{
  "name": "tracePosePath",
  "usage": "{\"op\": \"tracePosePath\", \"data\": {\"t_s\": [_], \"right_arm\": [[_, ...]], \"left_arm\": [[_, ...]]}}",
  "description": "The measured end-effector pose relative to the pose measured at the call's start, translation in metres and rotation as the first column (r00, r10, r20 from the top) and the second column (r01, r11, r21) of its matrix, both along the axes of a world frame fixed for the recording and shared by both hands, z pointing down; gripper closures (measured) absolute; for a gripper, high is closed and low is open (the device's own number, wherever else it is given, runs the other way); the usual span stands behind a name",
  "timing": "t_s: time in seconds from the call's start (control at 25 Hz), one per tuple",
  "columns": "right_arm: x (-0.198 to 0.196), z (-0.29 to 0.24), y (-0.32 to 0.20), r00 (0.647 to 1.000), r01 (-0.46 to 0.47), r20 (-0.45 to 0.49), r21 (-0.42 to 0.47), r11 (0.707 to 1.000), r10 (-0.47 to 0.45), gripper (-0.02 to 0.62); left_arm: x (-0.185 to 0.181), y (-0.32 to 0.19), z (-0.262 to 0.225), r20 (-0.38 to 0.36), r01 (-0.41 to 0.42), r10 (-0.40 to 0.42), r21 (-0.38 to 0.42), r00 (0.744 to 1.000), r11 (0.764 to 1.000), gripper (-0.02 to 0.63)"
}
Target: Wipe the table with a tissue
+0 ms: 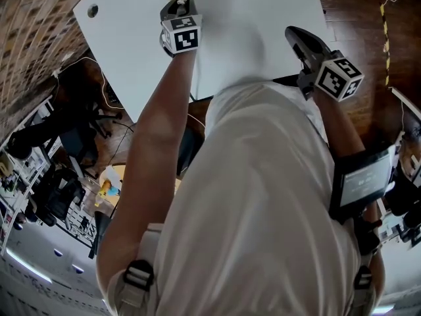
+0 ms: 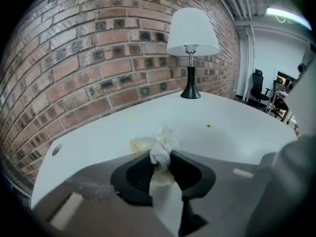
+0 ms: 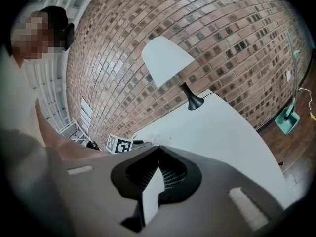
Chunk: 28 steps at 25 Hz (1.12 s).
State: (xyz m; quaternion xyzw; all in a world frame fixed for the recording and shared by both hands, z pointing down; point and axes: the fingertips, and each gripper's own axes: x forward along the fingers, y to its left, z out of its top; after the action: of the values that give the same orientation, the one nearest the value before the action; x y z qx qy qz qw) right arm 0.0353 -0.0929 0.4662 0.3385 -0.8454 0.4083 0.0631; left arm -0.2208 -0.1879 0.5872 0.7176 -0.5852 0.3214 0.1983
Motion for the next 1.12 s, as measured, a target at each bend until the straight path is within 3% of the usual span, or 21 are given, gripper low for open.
{"op": "tracePosePath", "data": {"t_s": [0.24,0.44,0.6,0.8,1.0,1.12], "right_arm": [[0.004,0.007,0.006,1.0,-0.01,0.007,-0.032,0.999,0.01,0.588],[-0.001,0.009,0.007,1.0,-0.006,0.022,-0.044,0.999,0.007,0.588],[0.001,0.003,0.004,0.998,-0.036,0.058,-0.05,0.998,0.038,0.588],[0.0,-0.005,0.002,0.996,-0.041,0.073,-0.037,0.998,0.043,0.588],[0.005,-0.011,0.0,0.997,-0.057,0.059,-0.026,0.998,0.059,0.588],[-0.003,-0.008,-0.004,0.995,-0.062,0.079,-0.02,0.998,0.063,0.588]], "left_arm": [[0.004,-0.003,0.0,0.054,-0.095,0.094,0.004,0.994,0.996,0.512],[0.031,0.001,0.002,-0.005,-0.213,0.213,-0.005,0.977,0.977,0.512],[0.048,0.016,0.0,-0.095,-0.207,0.201,-0.048,0.975,0.977,0.503],[0.09,0.069,-0.013,-0.315,-0.322,0.285,-0.073,0.905,0.944,0.499],[0.107,0.107,-0.026,-0.415,-0.271,0.235,-0.03,0.879,0.962,0.494],[0.09,0.109,-0.043,-0.419,-0.213,0.192,-0.002,0.887,0.977,0.492]]}}
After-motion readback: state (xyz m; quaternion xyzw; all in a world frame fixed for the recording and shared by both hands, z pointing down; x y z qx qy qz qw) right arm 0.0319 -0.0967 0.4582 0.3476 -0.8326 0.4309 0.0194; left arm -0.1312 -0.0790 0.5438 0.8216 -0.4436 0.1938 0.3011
